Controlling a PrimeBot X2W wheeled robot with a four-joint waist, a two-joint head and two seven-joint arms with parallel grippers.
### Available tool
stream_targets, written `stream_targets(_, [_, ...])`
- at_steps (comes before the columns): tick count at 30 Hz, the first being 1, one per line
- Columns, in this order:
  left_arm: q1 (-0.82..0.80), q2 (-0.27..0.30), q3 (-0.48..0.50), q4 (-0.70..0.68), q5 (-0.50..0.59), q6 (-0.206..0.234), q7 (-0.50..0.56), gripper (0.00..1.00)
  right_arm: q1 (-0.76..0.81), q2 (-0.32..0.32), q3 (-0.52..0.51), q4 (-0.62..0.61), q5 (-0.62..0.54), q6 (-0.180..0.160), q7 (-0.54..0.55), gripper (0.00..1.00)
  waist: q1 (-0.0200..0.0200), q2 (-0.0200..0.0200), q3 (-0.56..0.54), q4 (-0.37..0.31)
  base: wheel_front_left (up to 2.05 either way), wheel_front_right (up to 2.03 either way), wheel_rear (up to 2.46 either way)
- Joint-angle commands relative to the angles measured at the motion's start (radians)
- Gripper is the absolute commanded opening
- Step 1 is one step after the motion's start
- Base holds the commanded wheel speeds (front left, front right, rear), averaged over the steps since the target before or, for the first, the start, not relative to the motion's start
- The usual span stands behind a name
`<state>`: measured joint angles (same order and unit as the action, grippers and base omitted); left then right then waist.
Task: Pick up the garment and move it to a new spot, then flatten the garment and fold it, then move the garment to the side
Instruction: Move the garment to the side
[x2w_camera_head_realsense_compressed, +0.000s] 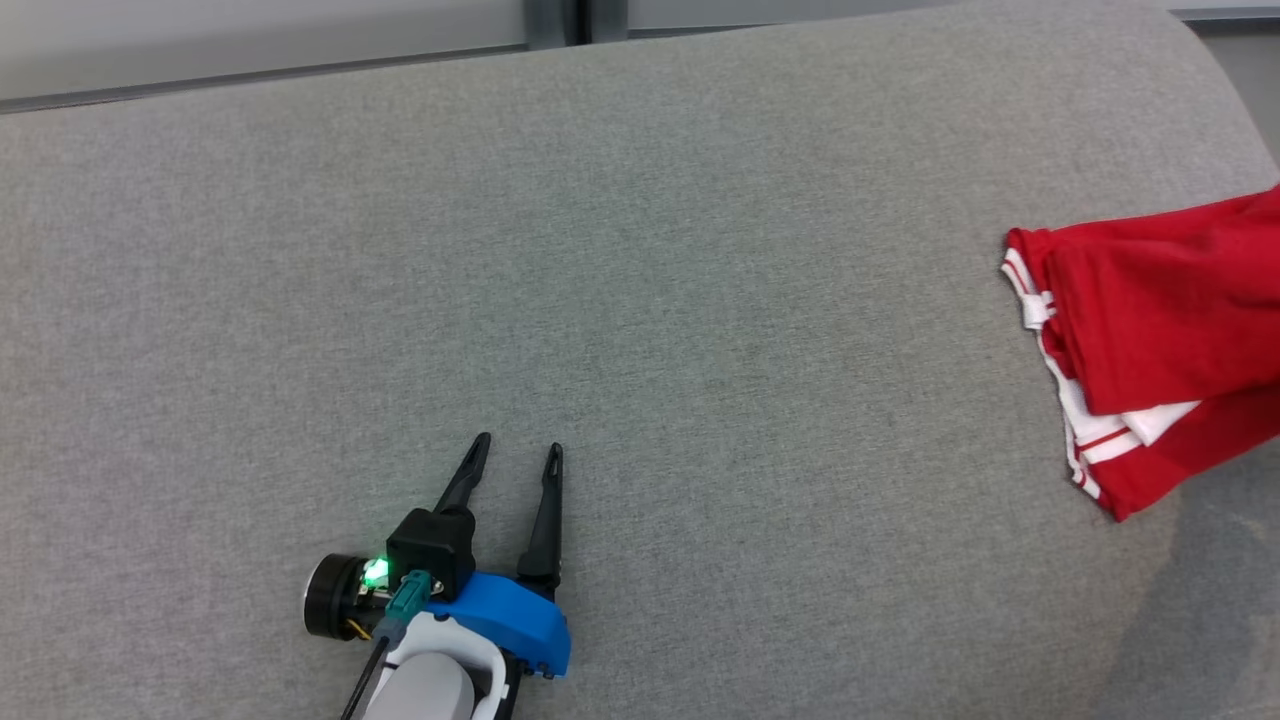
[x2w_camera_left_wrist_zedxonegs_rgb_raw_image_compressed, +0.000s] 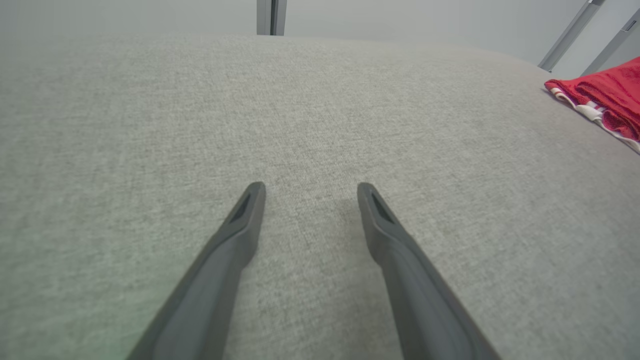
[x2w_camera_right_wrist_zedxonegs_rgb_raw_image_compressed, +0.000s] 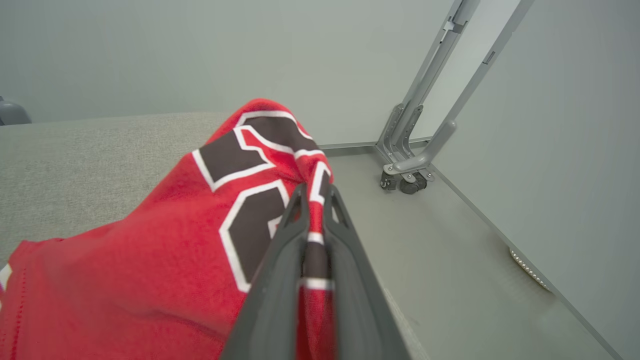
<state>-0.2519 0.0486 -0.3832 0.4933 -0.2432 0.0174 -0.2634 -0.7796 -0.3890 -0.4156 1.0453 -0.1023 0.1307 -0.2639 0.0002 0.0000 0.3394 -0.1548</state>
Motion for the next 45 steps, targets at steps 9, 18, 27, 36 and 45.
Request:
stream_targets(9, [-0.004, 0.006, 0.037, -0.005, 0.01, 0.017, -0.001, 1.0, 0.003, 0.064, -0.211, -0.137, -0.175, 0.0, 0.0, 1.0, -0.0002, 0.0, 0.004, 0.023, 0.0, 0.0, 0.0])
stream_targets(18, [0.034, 0.002, 0.079, -0.035, -0.008, 0.033, -0.001, 1.0, 0.107, 0.219, 0.01, -0.34, -0.037, 0.0, 0.0, 1.0, -0.0002, 0.0, -0.069, 0.039, 0.0, 0.0, 0.0])
stream_targets(27, [0.092, 0.002, 0.133, -0.055, -0.02, 0.045, -0.001, 1.0, 0.325, 0.323, 0.227, -0.46, 0.08, 0.0, 0.0, 1.0, -0.0002, 0.0, -0.164, 0.102, 0.0, 0.0, 0.0])
stream_targets(36, [0.155, 0.002, 0.19, -0.065, -0.023, 0.049, -0.001, 1.0, 0.486, 0.335, 0.328, -0.466, 0.19, 0.0, 0.0, 1.0, -0.0002, 0.0, -0.244, 0.136, 0.0, 0.0, 0.0])
stream_targets(45, [0.222, 0.001, 0.254, -0.078, -0.021, 0.042, -0.001, 1.0, 0.552, 0.336, 0.393, -0.478, 0.233, 0.0, 0.0, 1.0, -0.0002, 0.0, -0.318, 0.14, 0.0, 0.0, 0.0])
